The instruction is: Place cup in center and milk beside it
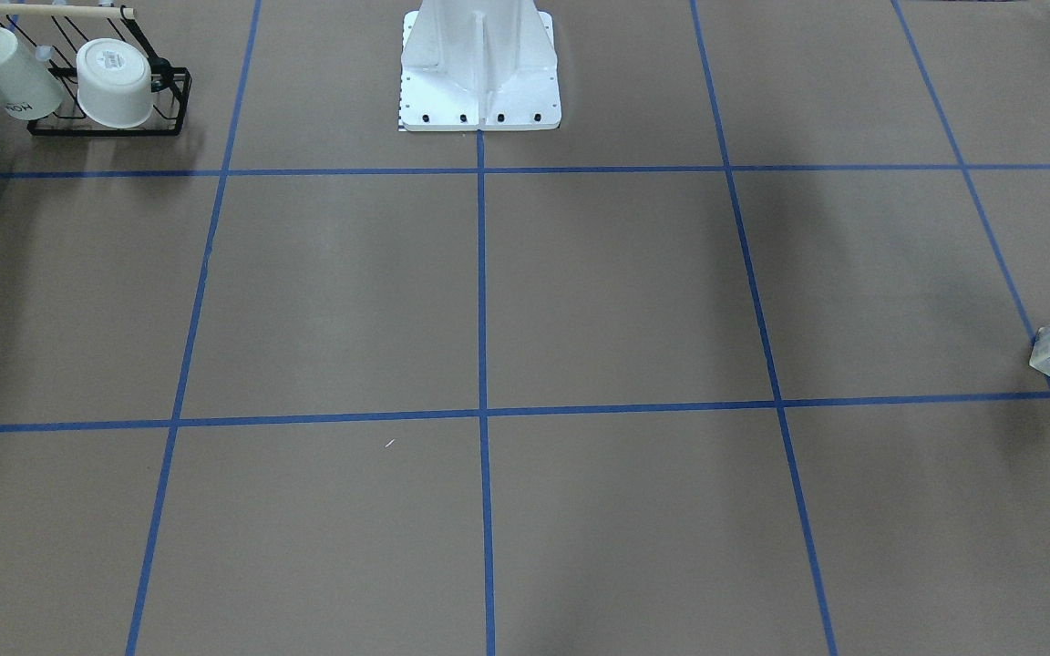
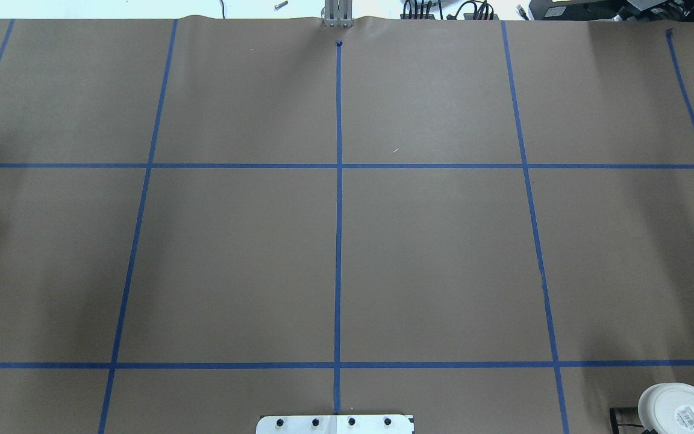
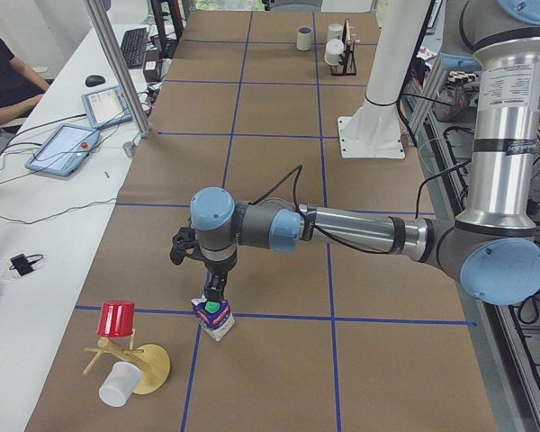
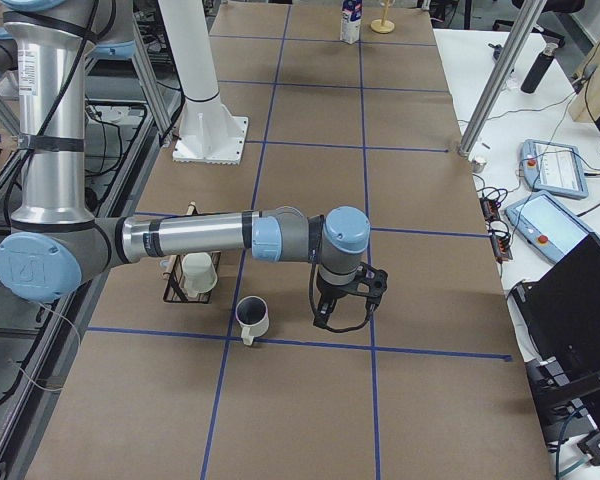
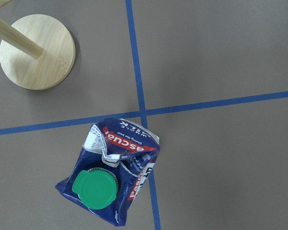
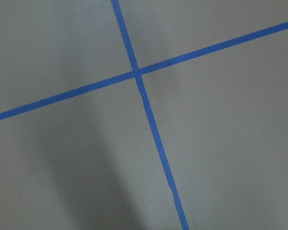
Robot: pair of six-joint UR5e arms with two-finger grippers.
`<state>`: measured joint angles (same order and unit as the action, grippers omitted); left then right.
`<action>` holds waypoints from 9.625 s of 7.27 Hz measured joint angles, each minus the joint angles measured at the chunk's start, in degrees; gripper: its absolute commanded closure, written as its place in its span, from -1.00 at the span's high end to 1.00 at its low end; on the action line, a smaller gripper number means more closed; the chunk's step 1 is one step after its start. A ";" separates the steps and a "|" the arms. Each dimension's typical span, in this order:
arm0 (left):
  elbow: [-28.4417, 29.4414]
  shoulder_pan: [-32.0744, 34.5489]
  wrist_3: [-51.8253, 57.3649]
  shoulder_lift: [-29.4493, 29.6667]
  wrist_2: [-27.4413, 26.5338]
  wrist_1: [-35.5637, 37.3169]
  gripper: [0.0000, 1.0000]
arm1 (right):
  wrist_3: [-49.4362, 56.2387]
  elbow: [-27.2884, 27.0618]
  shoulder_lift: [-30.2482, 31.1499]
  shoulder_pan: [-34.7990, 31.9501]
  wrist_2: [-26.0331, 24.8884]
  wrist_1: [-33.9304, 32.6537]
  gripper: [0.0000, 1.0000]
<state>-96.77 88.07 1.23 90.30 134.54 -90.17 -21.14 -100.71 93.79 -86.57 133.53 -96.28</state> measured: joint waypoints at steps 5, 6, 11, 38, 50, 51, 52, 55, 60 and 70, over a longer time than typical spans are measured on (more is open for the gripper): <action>-0.13 -0.07 0.00 -0.21 0.05 -0.01 0.97 | -0.08 -0.39 -0.15 0.00 0.72 0.38 1.00; -0.17 -0.08 0.00 -0.24 0.17 -0.01 0.97 | -0.07 -0.42 -0.20 0.00 0.81 0.39 1.00; -0.02 -0.01 0.02 -0.34 0.51 0.01 0.97 | -0.05 -0.36 -0.30 0.00 1.12 0.39 1.00; -6.12 -0.53 -0.32 -1.79 0.90 -2.92 0.97 | 32.07 3.20 22.04 12.17 7.32 34.22 0.98; -5.01 -0.53 0.07 -1.80 2.01 -3.00 0.97 | 31.20 4.96 7.24 2.19 14.61 18.75 -1.00; -5.00 -0.53 -0.05 -1.80 2.02 -2.99 0.97 | 31.04 4.91 0.48 0.83 14.51 11.83 -1.00; -4.98 -0.53 -0.23 -1.80 2.04 -2.99 0.97 | 29.82 5.09 -7.09 0.56 13.80 5.08 -1.00; -4.52 -0.53 -0.29 -1.71 2.05 -3.26 0.97 | 14.40 7.00 -28.70 8.91 5.22 -5.68 -1.00; 0.63 -0.93 -0.26 -1.36 1.98 -10.27 0.98 | -24.16 18.11 -50.28 33.21 -4.37 4.94 -1.00; 3.01 -1.41 -0.30 -0.48 2.01 -13.11 0.97 | -37.13 22.98 -54.32 44.32 -14.88 13.63 1.00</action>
<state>-93.77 86.66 0.93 89.82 136.55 -103.28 -58.26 -77.73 39.47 -42.25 118.65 -82.65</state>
